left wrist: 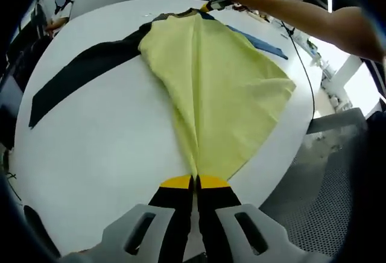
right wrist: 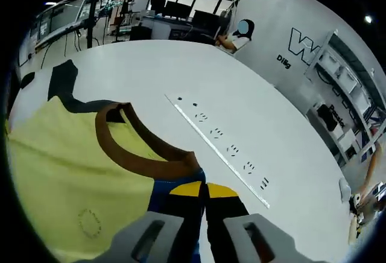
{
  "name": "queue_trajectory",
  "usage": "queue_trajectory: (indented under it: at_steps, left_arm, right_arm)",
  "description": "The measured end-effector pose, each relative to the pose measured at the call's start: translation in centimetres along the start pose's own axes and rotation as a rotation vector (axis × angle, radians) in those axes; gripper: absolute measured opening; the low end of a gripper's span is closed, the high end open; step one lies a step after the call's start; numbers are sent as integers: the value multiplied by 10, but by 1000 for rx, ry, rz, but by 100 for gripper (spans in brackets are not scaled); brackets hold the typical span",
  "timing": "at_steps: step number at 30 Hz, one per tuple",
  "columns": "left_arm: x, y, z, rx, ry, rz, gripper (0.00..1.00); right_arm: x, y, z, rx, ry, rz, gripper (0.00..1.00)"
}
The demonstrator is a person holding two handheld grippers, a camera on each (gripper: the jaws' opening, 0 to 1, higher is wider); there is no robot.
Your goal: Fold the garment on the visible template until the final outline fits inside the template.
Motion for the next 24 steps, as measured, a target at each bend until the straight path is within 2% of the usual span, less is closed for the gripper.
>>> queue_trajectory:
  at_steps: [3,9,19,24]
  left_arm:
    - [-1,0,-1,0,-6,-3,0]
    - [-4,2,1,0,-7,8,0]
    - [-6,4,1,-13,6,7,0]
    - [-6,4,1,-18,5,20,0]
  right_arm:
    - [3,3,4,24,12,-14,0]
    - [-3,11,11,57,12,12,0]
    - [6,23,6,55,27,-17,0]
    - [16,25,0,39,45,-61,0]
Point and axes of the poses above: the point that each gripper's makers call its tool centre point, and the gripper's own axes: y roughly forward along the fingers, z roughly to its right, x roughly out of its underside, the point moved 3 cm from there along -y, roughly backward along the fingers, and after that the axes turned 14 degrees about x, right-handed, at the moved point
